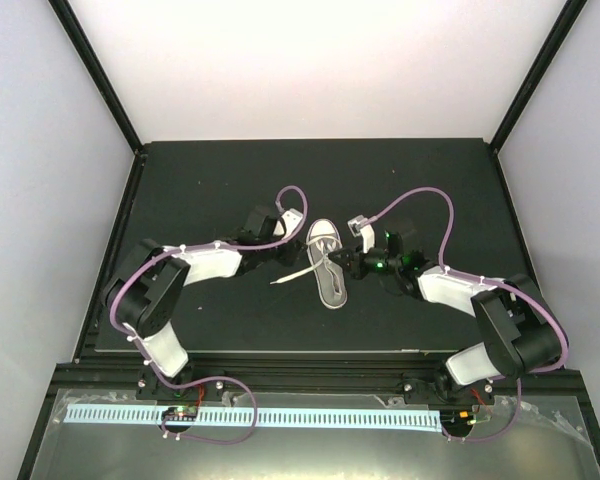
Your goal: Tie the shoes
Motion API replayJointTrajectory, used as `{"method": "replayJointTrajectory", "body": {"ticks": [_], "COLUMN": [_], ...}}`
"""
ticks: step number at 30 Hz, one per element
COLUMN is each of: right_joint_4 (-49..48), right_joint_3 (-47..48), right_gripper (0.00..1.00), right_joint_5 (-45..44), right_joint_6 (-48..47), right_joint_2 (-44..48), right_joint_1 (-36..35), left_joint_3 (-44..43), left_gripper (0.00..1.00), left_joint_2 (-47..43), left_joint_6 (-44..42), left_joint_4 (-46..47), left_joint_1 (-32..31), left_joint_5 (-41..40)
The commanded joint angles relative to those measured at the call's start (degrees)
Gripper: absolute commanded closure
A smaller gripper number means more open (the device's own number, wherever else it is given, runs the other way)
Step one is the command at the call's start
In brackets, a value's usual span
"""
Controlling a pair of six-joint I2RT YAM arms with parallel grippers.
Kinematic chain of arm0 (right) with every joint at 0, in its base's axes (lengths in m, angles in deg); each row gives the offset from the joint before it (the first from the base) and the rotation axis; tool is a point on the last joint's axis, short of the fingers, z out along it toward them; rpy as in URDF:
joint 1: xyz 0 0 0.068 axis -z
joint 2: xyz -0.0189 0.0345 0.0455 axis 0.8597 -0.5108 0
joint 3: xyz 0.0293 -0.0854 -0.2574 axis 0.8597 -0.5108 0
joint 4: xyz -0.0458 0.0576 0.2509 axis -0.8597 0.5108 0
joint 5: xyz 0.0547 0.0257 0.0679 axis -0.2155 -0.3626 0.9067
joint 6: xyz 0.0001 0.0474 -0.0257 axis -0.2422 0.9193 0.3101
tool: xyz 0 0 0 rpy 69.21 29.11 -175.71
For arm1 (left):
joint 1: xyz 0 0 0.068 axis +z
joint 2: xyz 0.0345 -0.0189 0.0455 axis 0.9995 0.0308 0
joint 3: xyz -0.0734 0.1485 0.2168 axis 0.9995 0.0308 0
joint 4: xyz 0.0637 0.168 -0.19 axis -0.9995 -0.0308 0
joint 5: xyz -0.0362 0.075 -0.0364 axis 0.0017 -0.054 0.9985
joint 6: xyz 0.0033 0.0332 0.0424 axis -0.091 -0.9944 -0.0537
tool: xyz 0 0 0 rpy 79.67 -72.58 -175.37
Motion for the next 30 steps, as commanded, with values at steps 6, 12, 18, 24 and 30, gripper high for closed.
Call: {"method": "replayJointTrajectory", "body": {"ticks": [6, 12, 18, 24, 30], "right_joint_4": [-2.23, -2.24, -2.23, -2.1, -2.02], "right_joint_3": [-0.3, -0.27, 0.01, 0.14, 0.27], "right_gripper": [0.98, 0.98, 0.98, 0.98, 0.98], "right_joint_5": [0.39, 0.47, 0.76, 0.82, 1.01], "right_joint_6": [-0.48, -0.47, -0.41, -0.39, -0.22], "right_joint_2": [0.36, 0.04, -0.45, -0.62, -0.28], "right_joint_1": [-0.28, -0.33, -0.33, -0.28, -0.33], "left_joint_3": [-3.16, -4.19, -5.99, -6.52, -4.77], "left_gripper": [0.45, 0.53, 0.59, 0.77, 0.98], "left_joint_2": [4.73, 7.07, 9.45, 10.7, 7.39], "left_joint_6": [0.37, 1.42, 1.61, 2.31, 4.19], "left_joint_4": [1.05, 1.85, 1.41, 2.27, 2.42], "left_joint_1": [0.83, 1.15, 1.08, 1.11, 1.13], "left_joint_5": [2.83, 4.29, 5.28, 7.01, 4.87]}}
